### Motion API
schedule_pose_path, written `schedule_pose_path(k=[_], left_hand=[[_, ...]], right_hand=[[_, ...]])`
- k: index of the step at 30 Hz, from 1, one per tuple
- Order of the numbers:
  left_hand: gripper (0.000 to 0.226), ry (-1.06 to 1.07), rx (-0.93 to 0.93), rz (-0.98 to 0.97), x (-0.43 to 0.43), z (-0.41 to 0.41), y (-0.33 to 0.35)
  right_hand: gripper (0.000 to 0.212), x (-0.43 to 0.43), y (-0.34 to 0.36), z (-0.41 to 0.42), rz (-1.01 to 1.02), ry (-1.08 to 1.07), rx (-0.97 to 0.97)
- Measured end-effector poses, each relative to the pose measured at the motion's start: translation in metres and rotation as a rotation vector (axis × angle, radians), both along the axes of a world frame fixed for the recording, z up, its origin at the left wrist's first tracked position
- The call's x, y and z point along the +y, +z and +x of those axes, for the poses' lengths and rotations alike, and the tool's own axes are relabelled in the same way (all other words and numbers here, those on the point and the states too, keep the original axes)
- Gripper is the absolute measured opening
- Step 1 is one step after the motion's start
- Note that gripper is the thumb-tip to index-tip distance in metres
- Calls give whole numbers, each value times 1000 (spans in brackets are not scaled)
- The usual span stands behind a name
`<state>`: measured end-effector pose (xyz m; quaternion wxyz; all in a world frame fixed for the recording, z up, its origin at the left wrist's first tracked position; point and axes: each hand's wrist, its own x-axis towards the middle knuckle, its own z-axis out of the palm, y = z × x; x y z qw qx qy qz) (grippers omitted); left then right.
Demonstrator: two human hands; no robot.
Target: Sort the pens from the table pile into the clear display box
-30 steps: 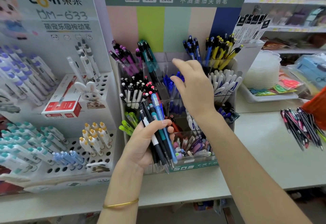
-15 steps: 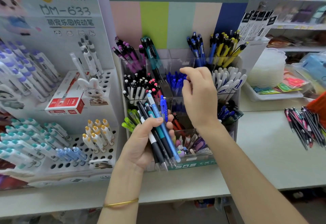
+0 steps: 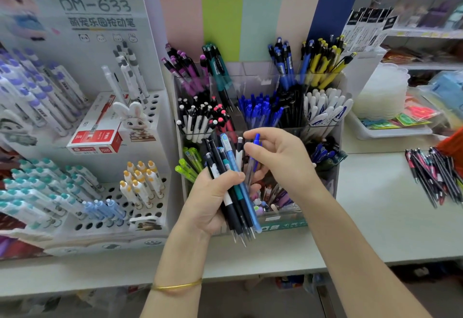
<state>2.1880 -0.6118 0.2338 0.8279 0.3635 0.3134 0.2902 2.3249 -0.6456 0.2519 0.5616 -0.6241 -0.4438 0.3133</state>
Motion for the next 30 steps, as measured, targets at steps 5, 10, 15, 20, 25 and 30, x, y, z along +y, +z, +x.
schedule_pose_path(k=[5, 10, 15, 20, 25, 30], left_hand=[[22, 85, 128, 286, 0, -5, -15], [35, -78, 74, 502, 4, -19, -20], [39, -282, -95, 494, 4, -27, -18], [15, -409, -239, 440, 6, -30, -17], [14, -443, -324, 304, 10, -31, -20], [7, -486, -247, 262, 15, -35, -27]], right_hand=[[15, 1, 13, 5, 212, -174, 195], [14, 2, 19, 6, -139, 47, 72], [13, 3, 22, 5, -296, 443, 146], [12, 5, 23, 8, -282, 626, 156], [12, 8, 11, 2, -196, 509, 220], [11, 9, 9, 5, -13, 280, 526]])
